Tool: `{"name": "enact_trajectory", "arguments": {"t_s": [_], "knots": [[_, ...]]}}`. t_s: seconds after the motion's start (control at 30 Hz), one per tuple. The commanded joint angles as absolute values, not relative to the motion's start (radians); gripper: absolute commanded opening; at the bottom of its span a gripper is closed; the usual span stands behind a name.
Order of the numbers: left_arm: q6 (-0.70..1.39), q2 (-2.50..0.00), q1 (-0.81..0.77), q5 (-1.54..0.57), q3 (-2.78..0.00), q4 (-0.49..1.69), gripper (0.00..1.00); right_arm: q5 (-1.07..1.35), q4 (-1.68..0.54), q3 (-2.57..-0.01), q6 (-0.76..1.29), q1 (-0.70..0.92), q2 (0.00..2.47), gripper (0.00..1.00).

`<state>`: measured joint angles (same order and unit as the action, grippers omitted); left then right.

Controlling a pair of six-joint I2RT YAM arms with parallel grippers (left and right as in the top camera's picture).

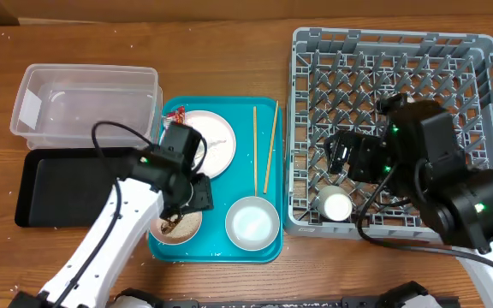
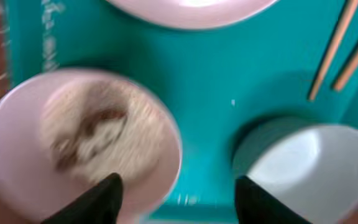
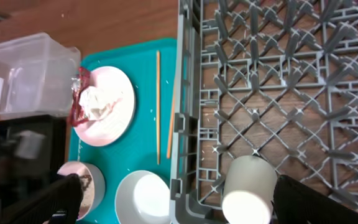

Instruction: Sort waste into correct bins and load items into the dishwasher

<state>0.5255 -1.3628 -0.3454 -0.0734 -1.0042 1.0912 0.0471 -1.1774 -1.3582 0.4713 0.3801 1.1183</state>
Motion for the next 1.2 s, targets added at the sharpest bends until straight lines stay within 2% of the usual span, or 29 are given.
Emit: {"name": "enact_trajectory", "arguments": {"t_s": [0.0,0.1,0.23,0.33,0.5,0.63,0.73,0.9,1.17], "knots": [[0.617,-1.37,-0.356,-0.108,-0.826,0.899,0.57,0.047,-1.164,-1.368,0.48,0.382,1.138,1.0],[0.633,-1.37,-0.367,-0.072,-0.753,0.817,0.49,0.075,-1.166,-1.367,0.479,0.382,1.165,1.0],[0.632,-1.371,-0.368,-0.052,-0.718,0.764,0.18,0.096,-1.169,-1.367,0.479,0.382,1.19,1.0],[0.632,-1.371,-0.368,-0.053,-0.717,0.749,0.04,0.099,-1.168,-1.367,0.48,0.382,1.195,0.98],[0.587,-1.369,-0.366,-0.13,-0.742,0.773,0.04,0.099,-1.175,-1.367,0.479,0.382,1.195,0.97],[0.564,-1.334,-0.354,-0.135,-0.858,0.906,0.04,0.099,-1.179,-1.367,0.475,0.382,1.195,0.97],[0.468,-1.286,-0.294,-0.2,-0.98,1.018,0.04,0.099,-1.179,-1.367,0.476,0.382,1.195,0.96],[0.261,-1.247,-0.084,-0.431,-1.136,1.124,0.04,0.098,-1.174,-1.367,0.476,0.382,1.195,0.96],[-0.003,-1.369,0.416,-0.875,-1.153,1.171,0.04,0.099,-1.168,-1.367,0.476,0.382,1.195,0.96]]}}
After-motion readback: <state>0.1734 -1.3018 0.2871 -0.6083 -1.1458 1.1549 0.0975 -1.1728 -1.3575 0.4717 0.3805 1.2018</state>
